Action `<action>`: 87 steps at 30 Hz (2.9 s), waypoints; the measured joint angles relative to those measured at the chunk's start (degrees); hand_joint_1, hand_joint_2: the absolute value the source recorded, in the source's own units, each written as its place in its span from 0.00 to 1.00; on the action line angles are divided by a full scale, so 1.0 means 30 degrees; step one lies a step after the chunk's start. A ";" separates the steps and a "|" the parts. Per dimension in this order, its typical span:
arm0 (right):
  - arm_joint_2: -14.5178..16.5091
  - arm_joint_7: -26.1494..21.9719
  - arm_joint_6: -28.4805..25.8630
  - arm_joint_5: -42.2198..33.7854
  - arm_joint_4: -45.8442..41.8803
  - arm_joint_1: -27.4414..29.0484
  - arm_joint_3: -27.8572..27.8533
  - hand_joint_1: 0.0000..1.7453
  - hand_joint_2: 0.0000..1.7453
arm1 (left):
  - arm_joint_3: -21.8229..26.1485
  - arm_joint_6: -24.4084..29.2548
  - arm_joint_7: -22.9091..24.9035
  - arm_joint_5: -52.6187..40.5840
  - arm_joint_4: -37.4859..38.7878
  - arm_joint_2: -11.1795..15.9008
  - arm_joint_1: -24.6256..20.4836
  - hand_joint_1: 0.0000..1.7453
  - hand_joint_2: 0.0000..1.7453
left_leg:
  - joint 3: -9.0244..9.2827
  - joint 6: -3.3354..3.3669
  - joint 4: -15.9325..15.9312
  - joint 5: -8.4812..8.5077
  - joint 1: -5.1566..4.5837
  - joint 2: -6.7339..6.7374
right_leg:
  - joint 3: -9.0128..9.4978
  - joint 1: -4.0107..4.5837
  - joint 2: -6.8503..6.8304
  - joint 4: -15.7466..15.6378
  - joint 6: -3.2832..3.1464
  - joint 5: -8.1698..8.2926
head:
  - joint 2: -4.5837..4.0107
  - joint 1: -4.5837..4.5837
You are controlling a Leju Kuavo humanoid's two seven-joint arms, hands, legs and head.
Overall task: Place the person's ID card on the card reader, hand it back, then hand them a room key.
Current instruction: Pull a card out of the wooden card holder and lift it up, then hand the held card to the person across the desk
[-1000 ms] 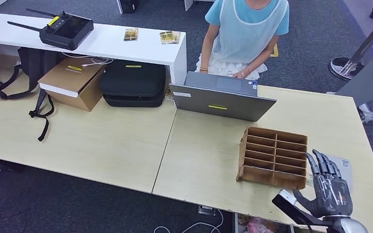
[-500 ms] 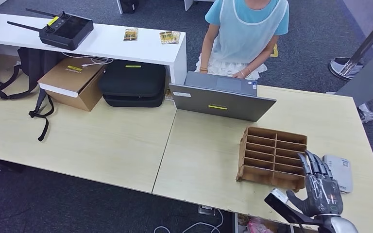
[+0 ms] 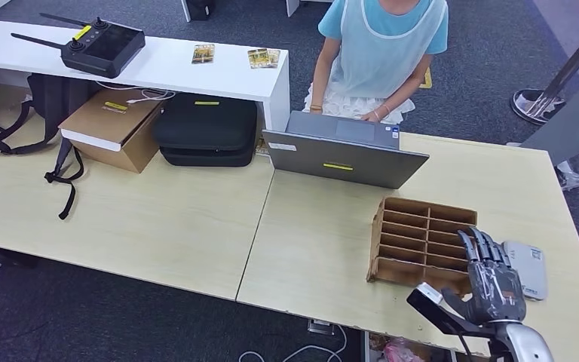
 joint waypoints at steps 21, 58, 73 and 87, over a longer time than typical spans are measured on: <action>0.0071 0.0022 0.0027 -0.0022 0.0495 -0.0169 -0.0020 1.00 1.00 | 0.0015 -0.0007 -0.0102 -0.0127 0.0000 -0.0007 -0.0005 0.00 0.00 | 0.0000 0.0000 0.0000 0.0000 0.0000 0.0000 | -0.0004 0.0000 0.0000 -0.0001 0.0000 0.0000 | 0.0000 -0.0003; 0.1304 -0.0974 -0.1493 0.0604 -0.1301 0.0819 -0.1219 1.00 1.00 | 0.0399 0.0005 0.0064 -0.0020 -0.0011 -0.0111 -0.0017 0.00 0.00 | 0.0000 0.0000 0.0000 0.0000 -0.0007 0.0002 | -0.0005 -0.0006 0.0003 0.0005 0.0000 0.0000 | 0.0000 -0.0005; 0.1200 -0.3812 -0.4023 -0.3058 -0.0119 -0.5216 -0.0481 1.00 1.00 | 0.0639 0.0011 -0.0191 -0.0384 -0.0015 -0.0127 -0.0003 0.00 0.00 | -0.0016 0.0010 0.0003 0.0061 -0.0024 0.0024 | -0.0025 -0.0024 0.0043 0.0030 0.0021 0.0055 | 0.0000 -0.0002; 0.1735 -0.2511 -0.0615 -0.3619 0.5753 -1.6833 0.3772 1.00 1.00 | 0.0643 -0.0189 -0.0282 -0.1430 -0.0022 -0.0113 -0.0124 0.00 0.00 | -0.0066 -0.0018 0.0003 0.0150 -0.0042 0.0003 | -0.0094 -0.0043 0.0033 0.0099 -0.0011 0.0111 | 0.0000 -0.0003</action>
